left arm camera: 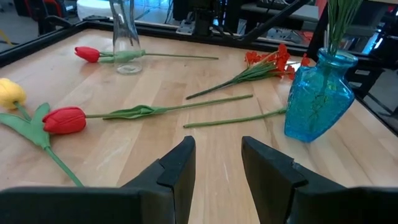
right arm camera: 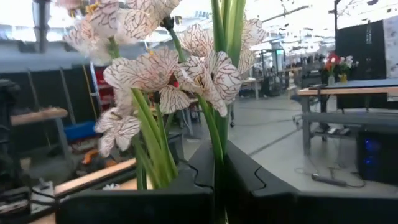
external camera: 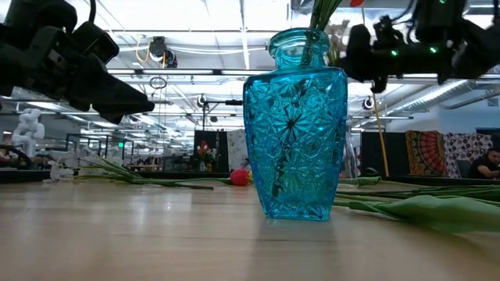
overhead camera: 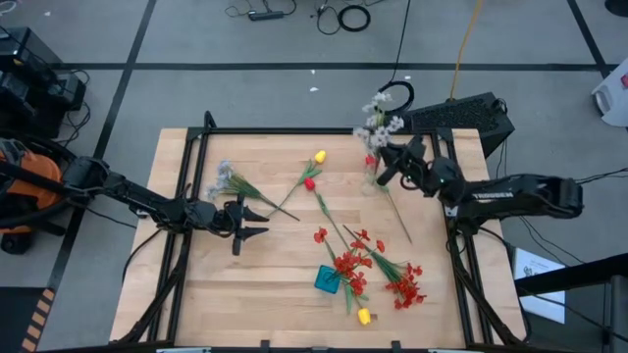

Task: Sort flowers into vase by color
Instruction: Put the right white flowers into the transparent vase

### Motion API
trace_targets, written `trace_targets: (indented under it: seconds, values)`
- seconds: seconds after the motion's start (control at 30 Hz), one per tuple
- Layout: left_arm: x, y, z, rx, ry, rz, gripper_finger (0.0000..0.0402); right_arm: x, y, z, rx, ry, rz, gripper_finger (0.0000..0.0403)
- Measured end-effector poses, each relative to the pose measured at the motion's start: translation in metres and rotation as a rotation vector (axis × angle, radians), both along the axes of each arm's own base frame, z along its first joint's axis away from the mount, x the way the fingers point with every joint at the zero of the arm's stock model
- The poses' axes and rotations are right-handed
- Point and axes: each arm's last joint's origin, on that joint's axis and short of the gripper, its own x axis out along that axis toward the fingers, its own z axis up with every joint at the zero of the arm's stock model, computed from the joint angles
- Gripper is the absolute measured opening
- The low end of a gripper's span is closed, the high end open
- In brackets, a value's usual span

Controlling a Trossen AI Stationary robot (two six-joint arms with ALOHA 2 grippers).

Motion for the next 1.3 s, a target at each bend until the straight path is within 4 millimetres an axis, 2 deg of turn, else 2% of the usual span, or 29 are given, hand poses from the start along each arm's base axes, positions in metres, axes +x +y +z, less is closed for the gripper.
trace_targets:
  seconds: [0.2,0.5,0.73,1.03,1.3]
  values:
    - [0.0,0.0,0.0,0.007,-0.001,0.0,0.0136,-0.01,0.006,-0.029,0.063,0.035,0.019,0.0002]
    - [0.0,0.001,0.0,0.003,-0.003,0.022,0.0136,-0.006,0.005,-0.037,0.093,0.072,0.02,0.0038]
    - [0.0,0.001,0.0,0.004,-0.003,0.021,0.0136,-0.008,0.006,-0.034,0.085,0.053,0.022,0.0082]
    - [0.0,0.001,0.0,0.005,-0.002,0.022,0.0136,-0.018,0.009,-0.017,0.032,-0.012,0.019,0.0152]
    - [0.0,0.001,0.0,0.007,0.002,0.025,0.0136,-0.031,0.013,-0.011,0.027,0.035,0.012,0.0171]
